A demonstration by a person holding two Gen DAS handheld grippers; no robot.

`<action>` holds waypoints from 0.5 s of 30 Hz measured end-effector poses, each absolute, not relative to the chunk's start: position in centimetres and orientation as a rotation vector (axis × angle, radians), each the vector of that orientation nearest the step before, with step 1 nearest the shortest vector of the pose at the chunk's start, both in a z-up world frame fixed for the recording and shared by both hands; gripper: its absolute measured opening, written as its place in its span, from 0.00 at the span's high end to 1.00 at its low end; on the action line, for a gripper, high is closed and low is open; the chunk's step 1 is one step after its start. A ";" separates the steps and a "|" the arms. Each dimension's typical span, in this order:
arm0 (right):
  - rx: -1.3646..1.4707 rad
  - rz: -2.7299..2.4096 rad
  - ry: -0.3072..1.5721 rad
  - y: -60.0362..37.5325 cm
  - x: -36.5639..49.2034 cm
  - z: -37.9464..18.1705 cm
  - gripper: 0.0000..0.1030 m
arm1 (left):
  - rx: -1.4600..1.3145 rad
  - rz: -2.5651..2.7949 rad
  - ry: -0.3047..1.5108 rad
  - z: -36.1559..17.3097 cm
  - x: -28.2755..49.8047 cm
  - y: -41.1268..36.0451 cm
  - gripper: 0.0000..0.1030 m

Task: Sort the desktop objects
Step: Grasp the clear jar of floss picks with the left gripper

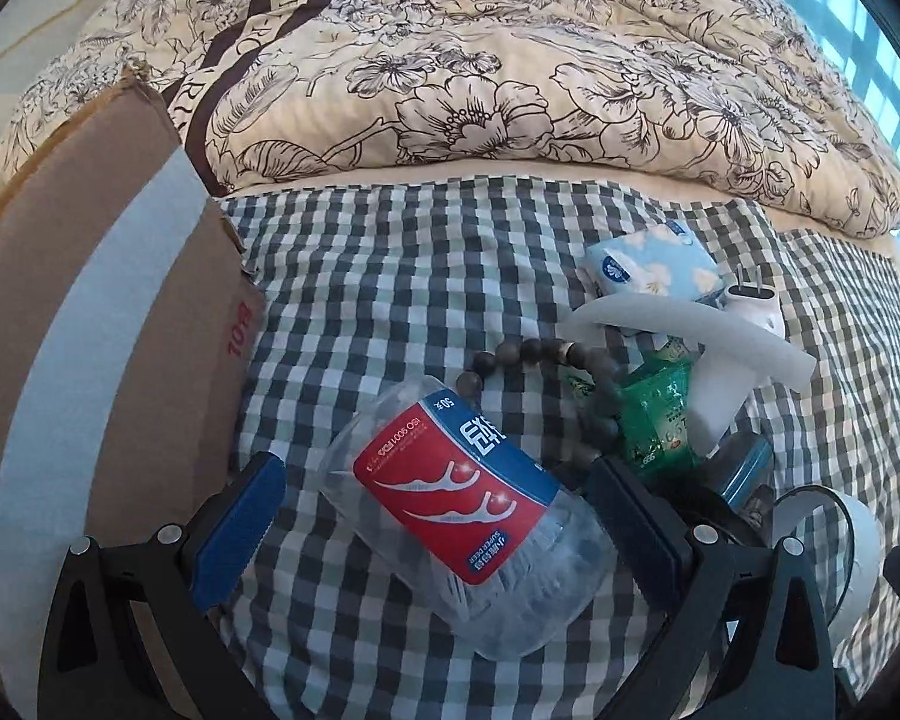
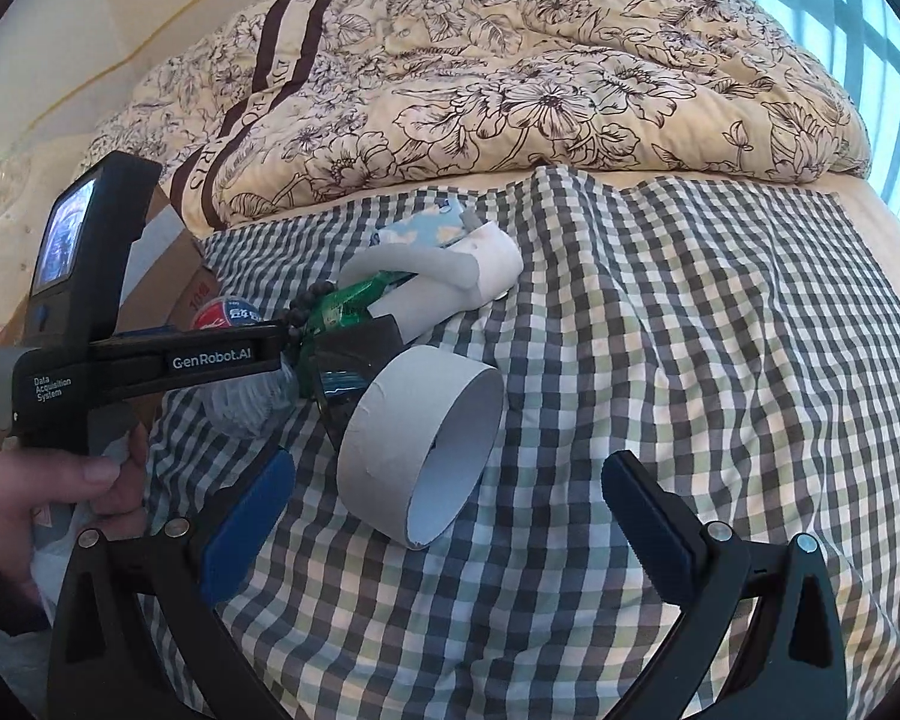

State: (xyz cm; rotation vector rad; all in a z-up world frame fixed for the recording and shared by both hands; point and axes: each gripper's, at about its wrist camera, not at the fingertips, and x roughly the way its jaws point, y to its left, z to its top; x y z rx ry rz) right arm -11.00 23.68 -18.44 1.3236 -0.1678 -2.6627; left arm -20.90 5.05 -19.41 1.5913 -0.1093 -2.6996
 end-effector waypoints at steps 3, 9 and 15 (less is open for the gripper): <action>1.339 -2.668 -0.156 23.4 -11.2 -18.8 0.00 | 1.665 -2.689 -0.120 -20.6 -21.0 5.3 0.01; 1.366 -2.684 -0.126 23.2 -11.7 -19.4 0.00 | 1.751 -2.689 -0.116 -22.2 -19.9 4.8 0.24; 1.395 -2.663 -0.121 22.5 -12.1 -20.4 0.00 | 1.745 -2.702 -0.128 -22.1 -19.2 4.1 0.29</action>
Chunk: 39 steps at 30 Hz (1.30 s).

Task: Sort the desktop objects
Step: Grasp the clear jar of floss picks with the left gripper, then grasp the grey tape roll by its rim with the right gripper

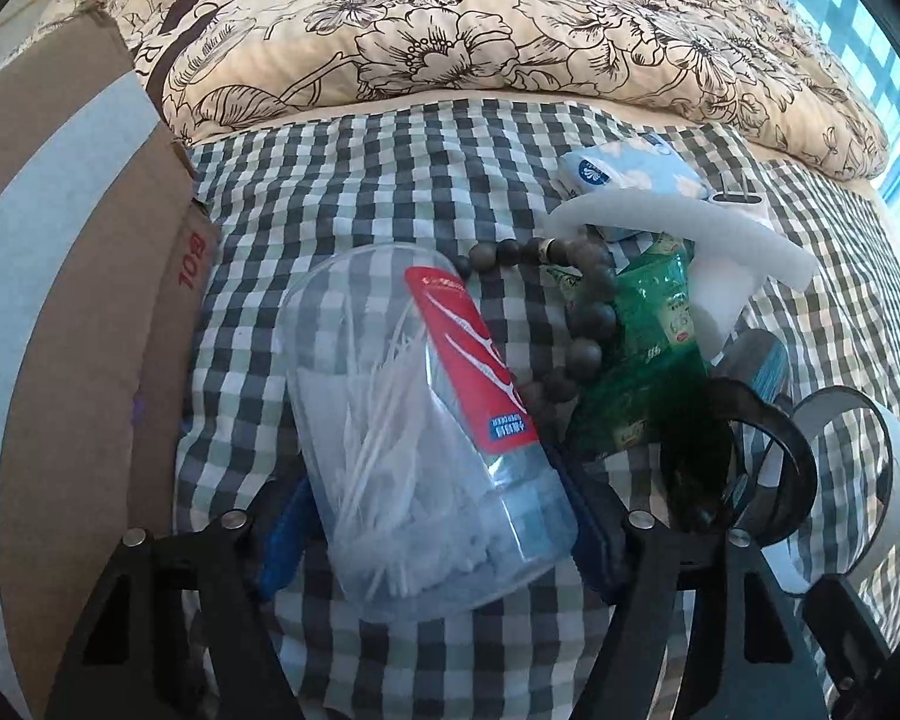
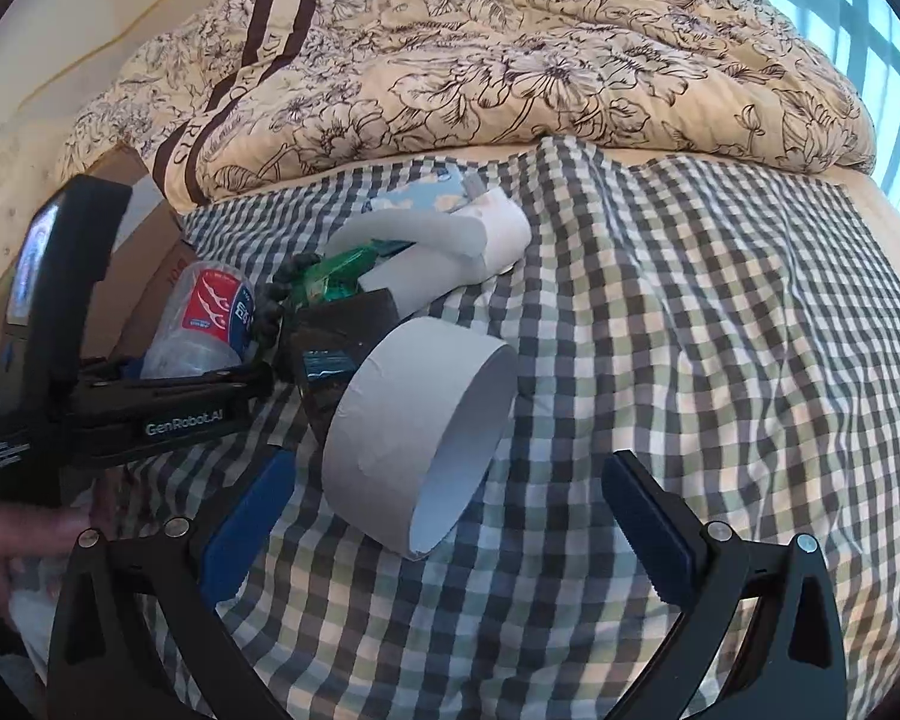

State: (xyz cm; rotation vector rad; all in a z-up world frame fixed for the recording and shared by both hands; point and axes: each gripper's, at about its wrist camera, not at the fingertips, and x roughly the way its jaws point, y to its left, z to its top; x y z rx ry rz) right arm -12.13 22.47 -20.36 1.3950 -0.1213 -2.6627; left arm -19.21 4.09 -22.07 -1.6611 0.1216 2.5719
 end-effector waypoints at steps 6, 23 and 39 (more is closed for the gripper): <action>1.433 -2.677 -0.125 22.5 -12.4 -20.8 0.00 | -1.649 2.574 0.138 -21.8 -18.4 3.9 0.31; 1.423 -2.622 -0.191 22.9 -11.6 -20.0 0.73 | -1.548 2.575 0.158 -19.6 -16.1 4.4 0.33; 1.335 -2.664 -0.211 23.3 -9.9 -17.5 0.73 | -1.483 2.579 0.125 -17.8 -14.9 4.1 0.36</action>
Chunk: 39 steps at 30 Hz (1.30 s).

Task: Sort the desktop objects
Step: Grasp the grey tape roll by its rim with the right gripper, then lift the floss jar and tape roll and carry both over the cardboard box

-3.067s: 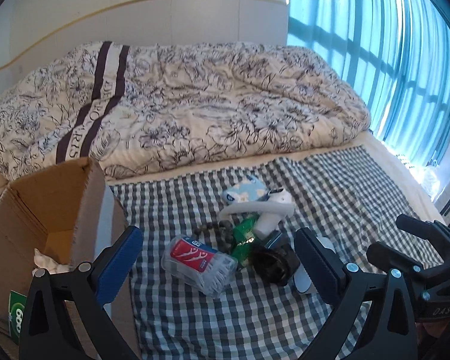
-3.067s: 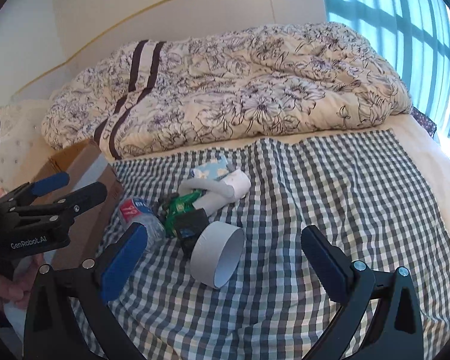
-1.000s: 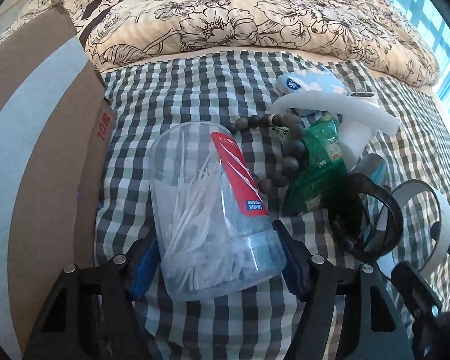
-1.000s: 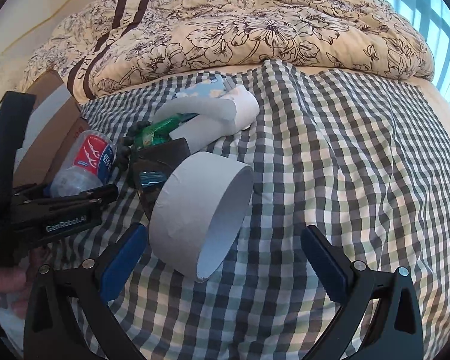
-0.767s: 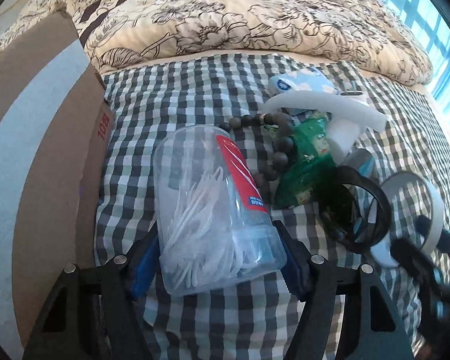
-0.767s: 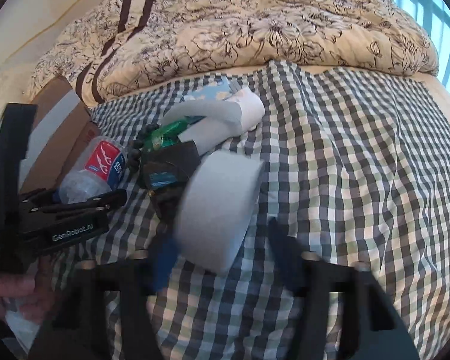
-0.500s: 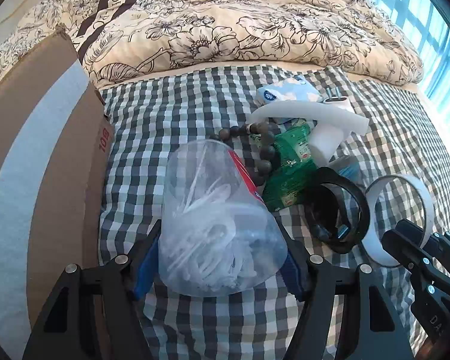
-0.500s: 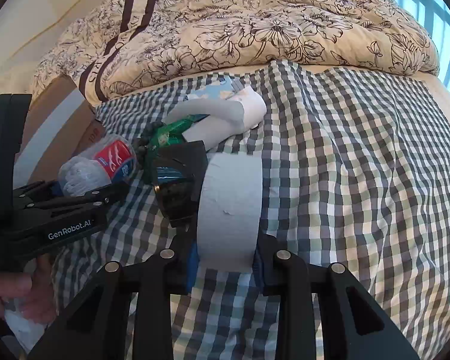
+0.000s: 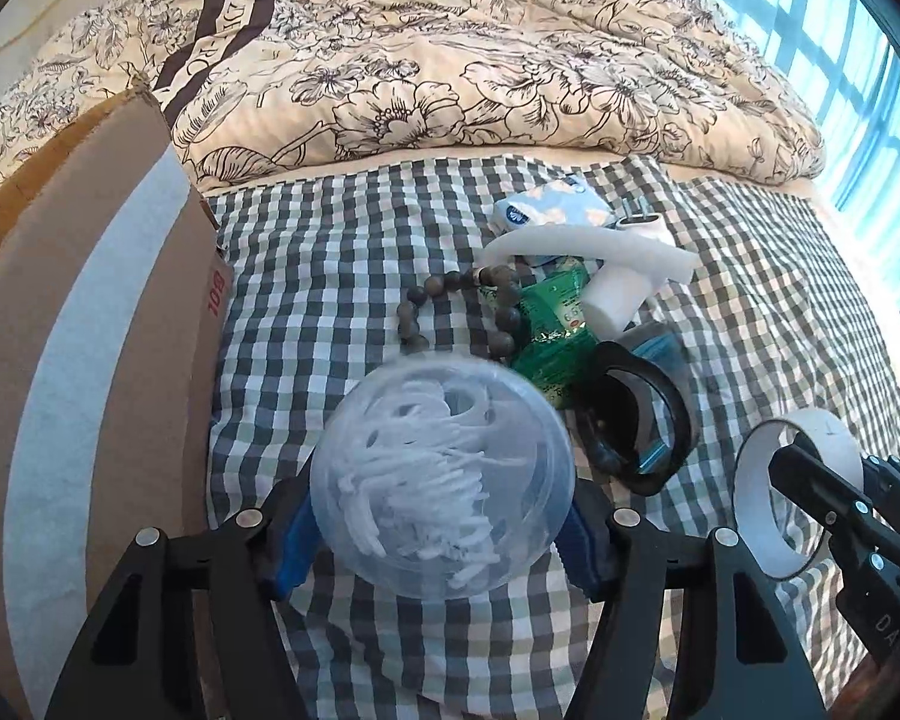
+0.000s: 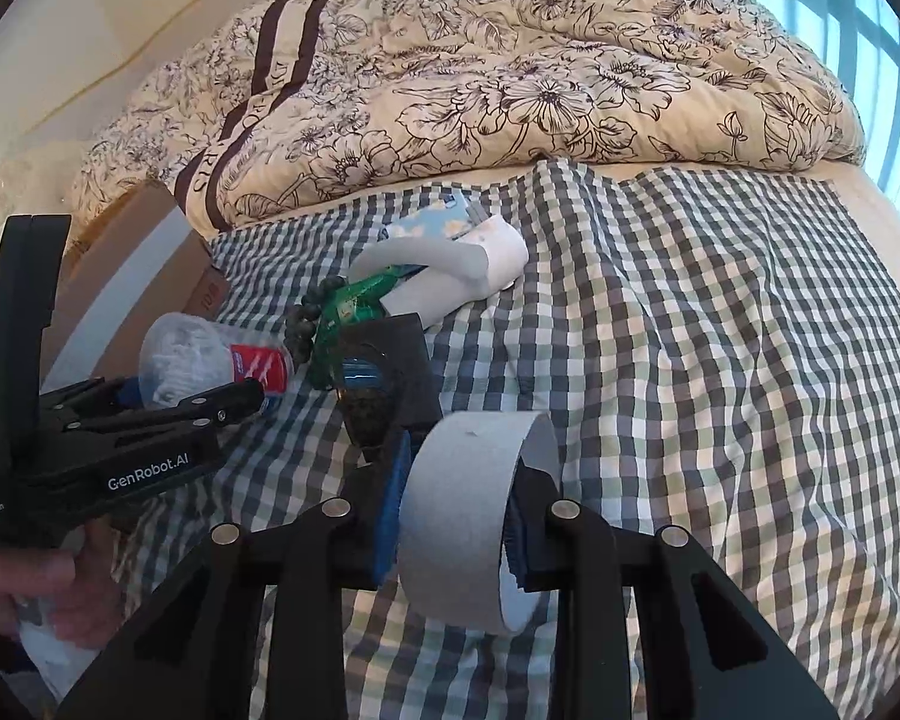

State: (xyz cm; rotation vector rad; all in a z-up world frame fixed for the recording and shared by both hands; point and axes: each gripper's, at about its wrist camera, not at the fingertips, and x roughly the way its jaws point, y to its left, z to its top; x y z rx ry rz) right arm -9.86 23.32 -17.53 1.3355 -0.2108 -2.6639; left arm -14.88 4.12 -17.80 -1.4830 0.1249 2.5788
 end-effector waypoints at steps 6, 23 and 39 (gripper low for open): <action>1.313 -2.674 -0.204 23.3 -9.4 -16.8 0.73 | -1.445 2.591 0.111 -16.9 -14.3 4.1 0.36; 1.232 -2.735 -0.185 23.2 -7.1 -13.8 0.73 | -1.301 2.624 0.098 -12.7 -12.0 4.3 0.36; 1.116 -2.825 -0.154 22.8 -3.5 -10.1 0.73 | -1.134 2.636 0.106 -8.5 -7.7 4.5 0.36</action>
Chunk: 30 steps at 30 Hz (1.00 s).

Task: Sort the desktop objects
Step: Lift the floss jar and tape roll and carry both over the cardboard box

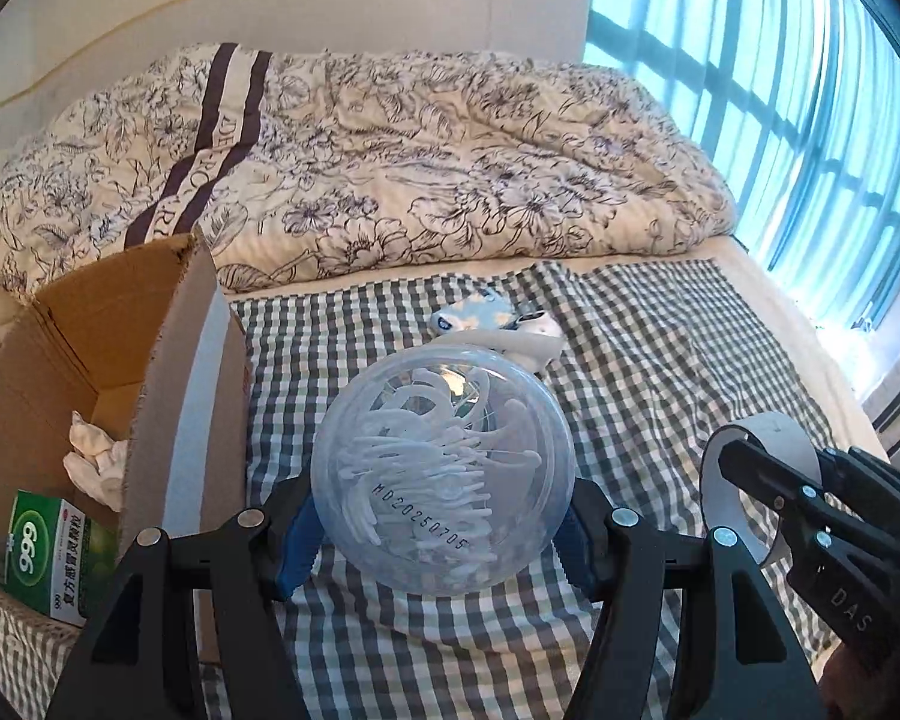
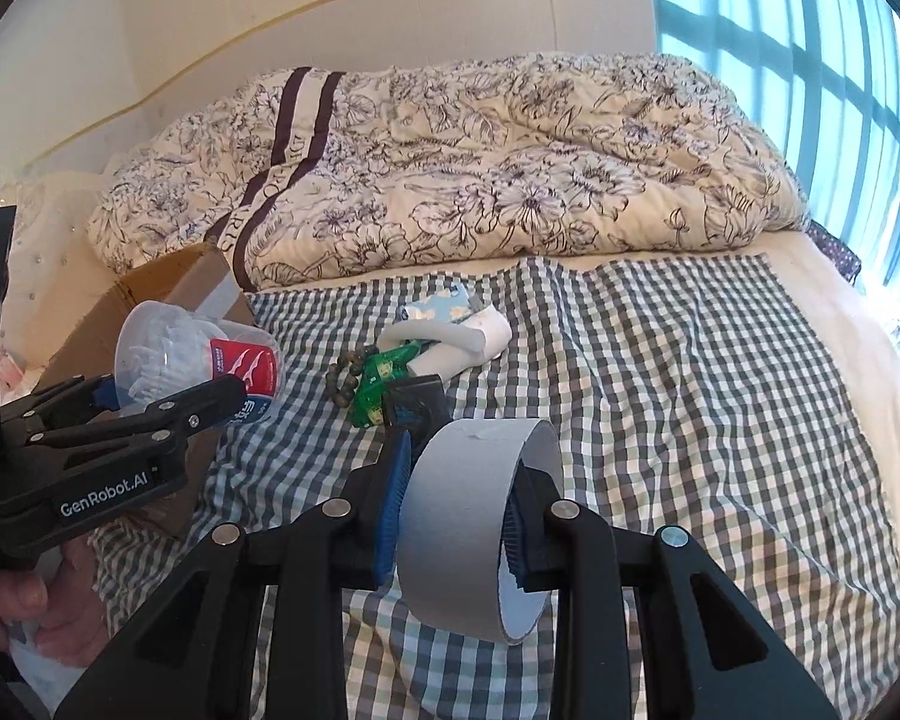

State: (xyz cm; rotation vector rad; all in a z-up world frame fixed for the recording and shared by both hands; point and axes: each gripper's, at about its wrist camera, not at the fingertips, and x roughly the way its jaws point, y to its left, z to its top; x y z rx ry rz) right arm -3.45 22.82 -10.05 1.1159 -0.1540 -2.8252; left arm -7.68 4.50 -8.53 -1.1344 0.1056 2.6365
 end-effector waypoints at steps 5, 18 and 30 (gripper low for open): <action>1.072 -2.852 -0.142 22.7 -2.4 -8.7 0.73 | -1.092 2.647 0.106 -7.3 -6.7 3.9 0.36; 0.949 -2.921 -0.120 21.8 0.8 -5.3 0.73 | -0.981 2.671 0.118 -4.6 -3.6 2.7 0.36; 0.826 -2.962 -0.130 21.2 3.5 -2.0 0.73 | -0.857 2.700 0.112 -1.4 -0.9 1.3 0.36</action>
